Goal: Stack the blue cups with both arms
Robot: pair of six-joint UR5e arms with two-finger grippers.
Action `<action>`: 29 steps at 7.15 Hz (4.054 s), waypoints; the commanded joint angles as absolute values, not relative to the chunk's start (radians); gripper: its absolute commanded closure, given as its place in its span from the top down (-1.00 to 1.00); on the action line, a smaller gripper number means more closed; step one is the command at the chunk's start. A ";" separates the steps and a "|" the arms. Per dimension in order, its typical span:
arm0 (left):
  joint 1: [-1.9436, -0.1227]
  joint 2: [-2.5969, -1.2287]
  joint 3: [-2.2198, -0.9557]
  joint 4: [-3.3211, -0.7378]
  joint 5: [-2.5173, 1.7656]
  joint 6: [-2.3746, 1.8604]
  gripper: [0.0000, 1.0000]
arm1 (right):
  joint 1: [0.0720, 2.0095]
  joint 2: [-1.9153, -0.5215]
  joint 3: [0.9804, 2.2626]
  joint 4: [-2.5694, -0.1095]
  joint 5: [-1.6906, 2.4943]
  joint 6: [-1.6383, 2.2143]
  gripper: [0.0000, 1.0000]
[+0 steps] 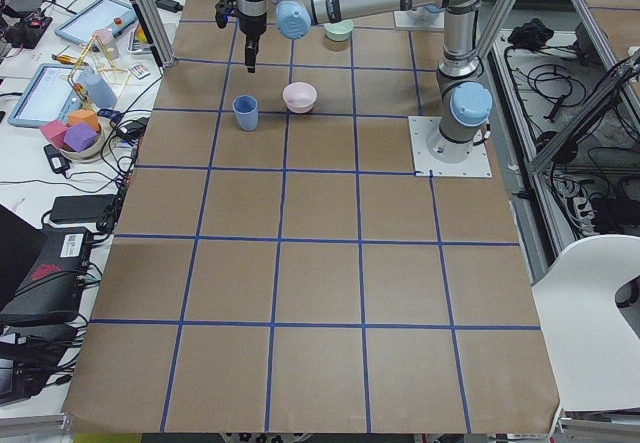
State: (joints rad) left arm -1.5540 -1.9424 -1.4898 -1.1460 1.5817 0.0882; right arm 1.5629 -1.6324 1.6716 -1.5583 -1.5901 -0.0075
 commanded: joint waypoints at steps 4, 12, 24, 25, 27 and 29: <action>-1.551 -2.112 -1.494 -1.020 1.588 0.172 0.61 | 1.358 -1.450 1.620 -1.690 -1.589 -0.196 1.00; -1.558 -2.053 -1.480 -1.098 1.595 0.160 -1.00 | 1.250 -1.132 1.545 -1.997 -1.589 -0.437 1.00; -2.006 -2.051 -1.488 -1.142 1.591 -0.551 -1.00 | 1.261 -1.097 1.438 -1.803 -1.588 -0.423 -1.00; -2.008 -2.074 -1.483 -1.094 1.591 -0.554 -1.00 | 1.264 -1.101 1.425 -1.771 -1.585 -0.423 -1.00; -2.046 -2.071 -1.502 -1.113 1.586 -0.546 -1.00 | 1.269 -1.130 1.424 -1.738 -1.534 -0.405 -1.00; -2.085 -2.008 -1.541 -1.274 1.592 -0.595 -1.00 | 1.282 -1.137 1.424 -1.703 -1.525 -0.405 -1.00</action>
State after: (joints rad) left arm -2.0660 -2.0456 -1.5161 -1.1818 1.5906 -0.5605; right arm 1.2744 -1.1315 1.4242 -1.7212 -1.5336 -0.4067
